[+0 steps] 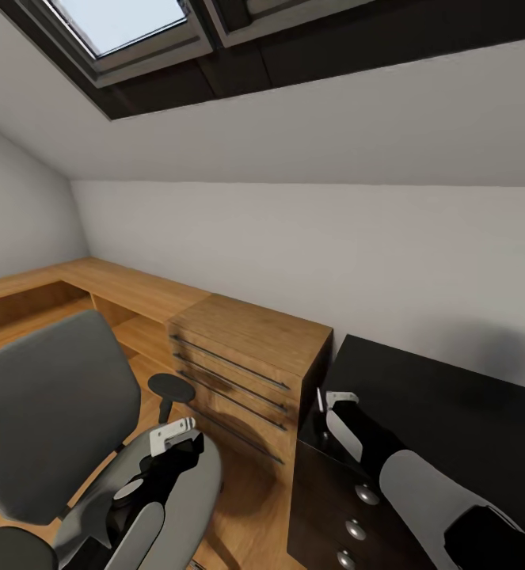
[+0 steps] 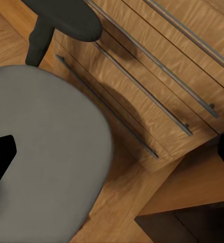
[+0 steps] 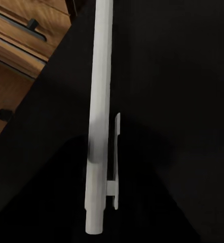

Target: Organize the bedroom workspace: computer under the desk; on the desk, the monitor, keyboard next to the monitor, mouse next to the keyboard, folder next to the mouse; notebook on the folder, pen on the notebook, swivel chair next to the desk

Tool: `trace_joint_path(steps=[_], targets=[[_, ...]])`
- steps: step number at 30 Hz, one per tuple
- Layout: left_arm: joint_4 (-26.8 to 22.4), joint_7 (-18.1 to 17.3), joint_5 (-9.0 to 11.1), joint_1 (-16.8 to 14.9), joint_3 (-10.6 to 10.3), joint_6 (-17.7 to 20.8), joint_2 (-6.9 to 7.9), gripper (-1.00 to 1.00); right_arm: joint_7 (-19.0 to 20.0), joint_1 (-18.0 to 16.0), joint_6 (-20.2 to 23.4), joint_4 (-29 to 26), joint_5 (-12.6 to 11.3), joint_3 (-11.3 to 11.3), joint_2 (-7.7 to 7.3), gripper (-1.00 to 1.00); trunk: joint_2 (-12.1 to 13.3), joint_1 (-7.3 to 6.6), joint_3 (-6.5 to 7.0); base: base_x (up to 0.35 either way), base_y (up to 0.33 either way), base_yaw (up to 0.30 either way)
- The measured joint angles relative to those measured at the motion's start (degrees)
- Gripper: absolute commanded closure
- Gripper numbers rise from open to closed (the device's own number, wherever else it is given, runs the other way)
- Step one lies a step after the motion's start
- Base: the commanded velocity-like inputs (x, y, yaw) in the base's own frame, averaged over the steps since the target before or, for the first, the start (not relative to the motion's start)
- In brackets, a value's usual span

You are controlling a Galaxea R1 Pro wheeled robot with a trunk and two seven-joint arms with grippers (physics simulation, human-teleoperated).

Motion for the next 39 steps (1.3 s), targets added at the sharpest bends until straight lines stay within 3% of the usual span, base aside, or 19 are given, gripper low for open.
trace_joint_path(steps=[4, 14, 19, 20, 23, 24, 27, 34, 36, 37, 39], targets=[[0.0, 0.0, 0.0, 0.01, -0.04, 0.0, 0.0, -1.0, -0.11, 0.0, 0.14, -1.8, -0.09, 0.11, -0.09, 1.0, 0.0, 0.0, 0.0, 0.0, 0.0, 0.0], [0.0, 0.0, -0.07, 0.03, -1.22, 0.0, 0.04, -1.0, -0.2, 0.0, 0.22, -3.07, -0.23, 0.13, -0.31, 1.0, 4.0, -2.19, 1.79, 0.0, 0.0, 0.0], [0.0, 0.0, -0.08, 0.04, -1.98, 0.0, 0.12, -1.0, -0.25, 0.1, 0.36, -6.69, -0.34, -0.01, -1.53, 1.0, 6.0, -3.29, 2.69, -0.042, 0.0, 0.0], [0.0, 0.0, -0.09, 0.03, -2.1, 0.0, 0.16, -1.0, -0.27, 0.25, 0.44, -9.5, -1.09, 0.04, -2.66, 1.0, 6.4, -3.49, 2.87, -0.221, 0.0, 0.0], [0.06, 0.0, -0.09, 0.03, -2.19, 0.0, 0.17, -1.0, -0.32, 0.42, 0.54, -12.14, -3.36, 0.08, -3.94, 1.0, 7.61, -4.14, 3.41, -0.286, 0.0, 0.0], [0.07, 0.0, -0.09, 0.04, -2.19, 0.0, 0.18, -1.0, -0.35, 0.8, 0.93, -14.27, -5.57, 0.14, -5.17, 1.0, 8.01, -4.36, 3.59, -0.324, 0.0, 0.0], [0.15, 0.0, -0.09, 0.04, -2.25, 0.0, 0.18, -1.0, -0.37, 2.07, 1.41, -18.37, -7.36, 0.16, -7.05, 1.0, 9.22, -5.01, 4.13, -0.334, 0.0, 0.0], [0.23, 0.0, -0.09, 0.03, -2.28, 0.03, 0.13, -1.0, -1.91, 3.16, 1.65, -22.23, -9.48, -0.03, -8.69, 1.0, 12.03, -6.55, 5.39, -0.34, 0.0, 0.0], [0.26, 0.0, -0.09, 0.03, -2.28, 0.05, 0.11, -1.0, -2.95, 3.25, 1.69, -23.1, -12.34, -0.67, -9.07, 1.0, 12.83, -6.99, 5.75, -0.326, 0.0, -0.006], [0.32, 0.0, -0.09, 0.04, -2.28, 0.07, 0.1, -1.0, -4.99, 3.3, 1.75, -24.15, -16.73, -1.55, -9.87, 1.0, 13.23, -7.21, 5.93, -0.274, 0.0, -0.022], [0.33, 0.0, -0.09, 0.03, -2.28, 0.08, 0.1, -1.0, -6.27, 3.32, 1.75, -24.79, -18.99, -1.79, -10.42, 1.0, 14.04, -7.66, 6.29, -0.205, 0.0, -0.026]])
